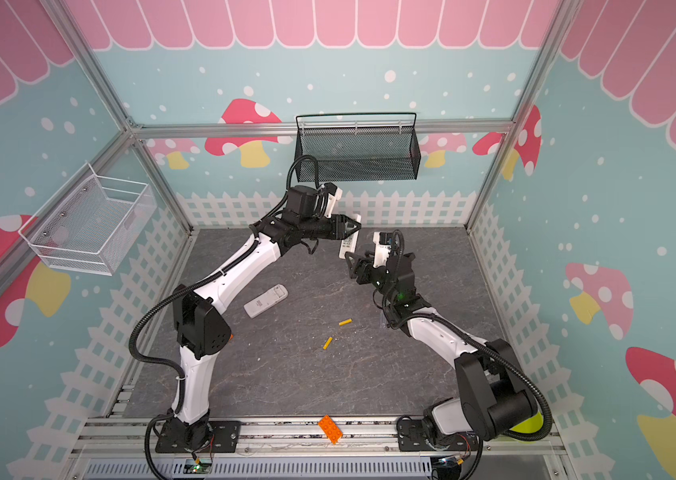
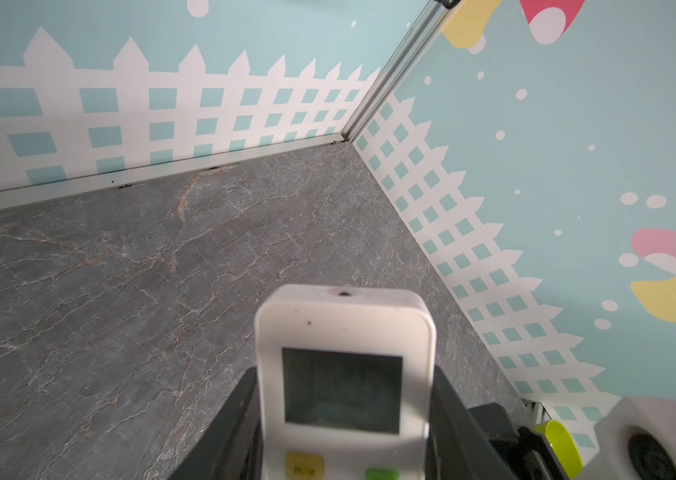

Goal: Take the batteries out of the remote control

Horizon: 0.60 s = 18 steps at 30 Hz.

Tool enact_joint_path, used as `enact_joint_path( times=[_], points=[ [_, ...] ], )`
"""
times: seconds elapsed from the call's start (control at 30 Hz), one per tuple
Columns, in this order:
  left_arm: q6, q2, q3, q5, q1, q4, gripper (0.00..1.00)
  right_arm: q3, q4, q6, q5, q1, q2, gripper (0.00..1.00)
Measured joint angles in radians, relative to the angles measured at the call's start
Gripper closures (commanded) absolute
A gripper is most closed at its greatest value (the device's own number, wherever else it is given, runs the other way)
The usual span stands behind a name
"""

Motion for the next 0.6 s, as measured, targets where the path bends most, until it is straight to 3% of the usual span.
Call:
enact_joint_path(
  times=[0.1, 0.27, 0.4, 0.47, 0.6],
  points=[
    [0.008, 0.000, 0.001, -0.011, -0.013, 0.000, 0.81, 0.026, -0.008, 0.015, 0.008, 0.009, 0.032, 0.50],
    [0.023, 0.000, 0.005, -0.048, -0.028, -0.009, 0.81, 0.055, -0.027, 0.050, 0.014, 0.019, 0.062, 0.65],
    [0.031, 0.000, 0.010, -0.061, -0.031, -0.018, 0.77, 0.059, -0.029, 0.055, 0.020, 0.031, 0.066, 0.87],
    [0.035, 0.000, 0.019, -0.077, -0.034, -0.023, 0.61, 0.059, -0.035, 0.059, 0.040, 0.028, 0.066, 0.98],
    [0.039, 0.000, 0.022, -0.083, -0.037, -0.025, 0.26, 0.059, -0.036, 0.047, 0.047, 0.029, 0.063, 1.00]
  ],
)
